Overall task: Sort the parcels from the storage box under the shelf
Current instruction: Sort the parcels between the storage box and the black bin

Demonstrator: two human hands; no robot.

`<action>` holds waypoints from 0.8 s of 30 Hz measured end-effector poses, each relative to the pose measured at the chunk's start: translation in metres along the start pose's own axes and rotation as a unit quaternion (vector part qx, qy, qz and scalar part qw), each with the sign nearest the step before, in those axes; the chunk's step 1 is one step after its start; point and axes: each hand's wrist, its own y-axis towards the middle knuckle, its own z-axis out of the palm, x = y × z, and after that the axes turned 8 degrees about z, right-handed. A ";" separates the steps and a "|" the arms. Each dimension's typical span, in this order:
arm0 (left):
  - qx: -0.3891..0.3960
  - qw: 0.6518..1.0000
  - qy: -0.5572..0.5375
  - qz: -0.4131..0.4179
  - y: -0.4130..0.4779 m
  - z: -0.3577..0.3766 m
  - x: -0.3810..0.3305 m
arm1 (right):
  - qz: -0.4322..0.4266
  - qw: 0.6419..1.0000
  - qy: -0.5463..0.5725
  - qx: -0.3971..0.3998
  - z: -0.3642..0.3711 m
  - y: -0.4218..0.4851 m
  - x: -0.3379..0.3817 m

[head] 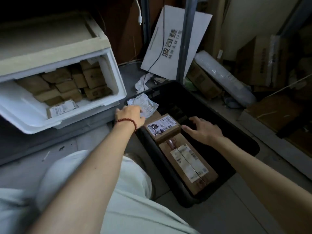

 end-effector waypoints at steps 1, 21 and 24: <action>-0.015 1.000 -0.011 -0.022 -0.003 -0.016 0.016 | -0.017 1.000 -0.003 -0.013 -0.009 0.005 0.016; -0.144 0.950 -0.062 -0.269 -0.153 -0.129 0.239 | -0.286 0.957 0.025 -0.027 -0.059 -0.047 0.337; -0.108 0.946 -0.097 -0.291 -0.154 -0.097 0.250 | -0.255 0.967 0.022 0.006 -0.034 -0.045 0.346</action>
